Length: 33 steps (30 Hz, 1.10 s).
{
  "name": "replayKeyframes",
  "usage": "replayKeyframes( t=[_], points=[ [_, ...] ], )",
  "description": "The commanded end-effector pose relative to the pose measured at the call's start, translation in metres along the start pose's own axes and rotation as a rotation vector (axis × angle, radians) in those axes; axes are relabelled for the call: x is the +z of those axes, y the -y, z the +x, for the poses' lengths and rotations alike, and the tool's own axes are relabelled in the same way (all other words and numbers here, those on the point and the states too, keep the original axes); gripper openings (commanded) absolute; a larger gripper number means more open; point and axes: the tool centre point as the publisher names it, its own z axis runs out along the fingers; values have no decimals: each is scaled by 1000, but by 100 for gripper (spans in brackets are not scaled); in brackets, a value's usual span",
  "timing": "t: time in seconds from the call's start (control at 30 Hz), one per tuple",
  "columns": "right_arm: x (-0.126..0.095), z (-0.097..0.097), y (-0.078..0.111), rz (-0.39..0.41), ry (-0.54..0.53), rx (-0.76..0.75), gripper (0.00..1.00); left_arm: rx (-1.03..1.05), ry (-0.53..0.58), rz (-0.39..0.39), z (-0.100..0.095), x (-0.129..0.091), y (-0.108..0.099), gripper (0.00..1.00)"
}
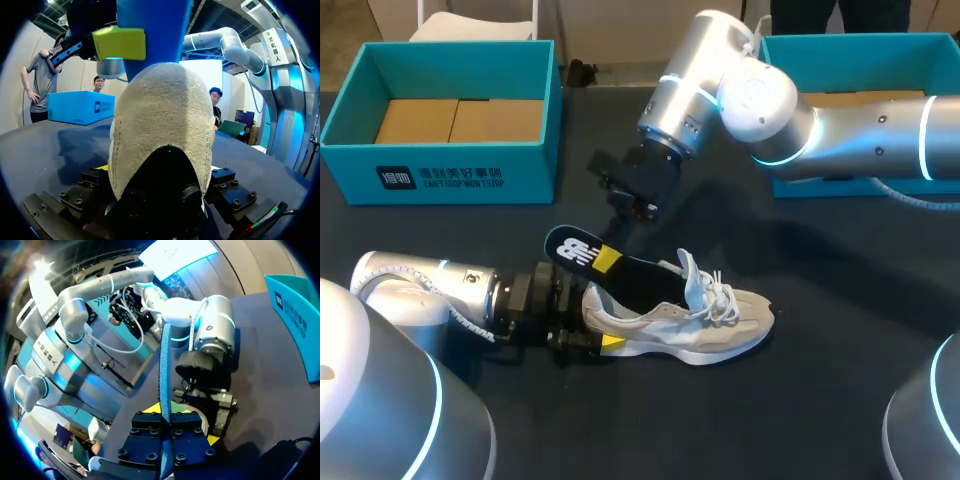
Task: Take the shoe out of the shoebox, open the shoe tongue, remove and reinsert the insole, then place the shoe into the shoebox
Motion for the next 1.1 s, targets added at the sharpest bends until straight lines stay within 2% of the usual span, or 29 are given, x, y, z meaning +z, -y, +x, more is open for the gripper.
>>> replayKeyframes(
  t=[0.03, 0.33, 0.4, 0.5, 1.03, 1.1],
  points=[
    [-8, 1, -16, -33, 49, -43, 0, 0, 1, -1, 1, 0, 0, 0],
    [-40, 31, -65, -115, 173, -169, 0, 0, 1, -1, 1, 0, 0, 0],
    [-45, 37, -74, -113, 194, -181, 0, 0, 1, -1, 1, 0, 0, 0],
    [-63, 50, -89, -178, 228, -261, 0, 0, 1, -1, 1, 0, 0, 0],
    [-63, 50, -89, -178, 228, -261, 0, 0, 1, -1, 1, 0, 0, 0],
    [-68, 57, -96, -174, 249, -286, 0, 0, 1, -1, 1, 0, 0, 0]
  ],
)
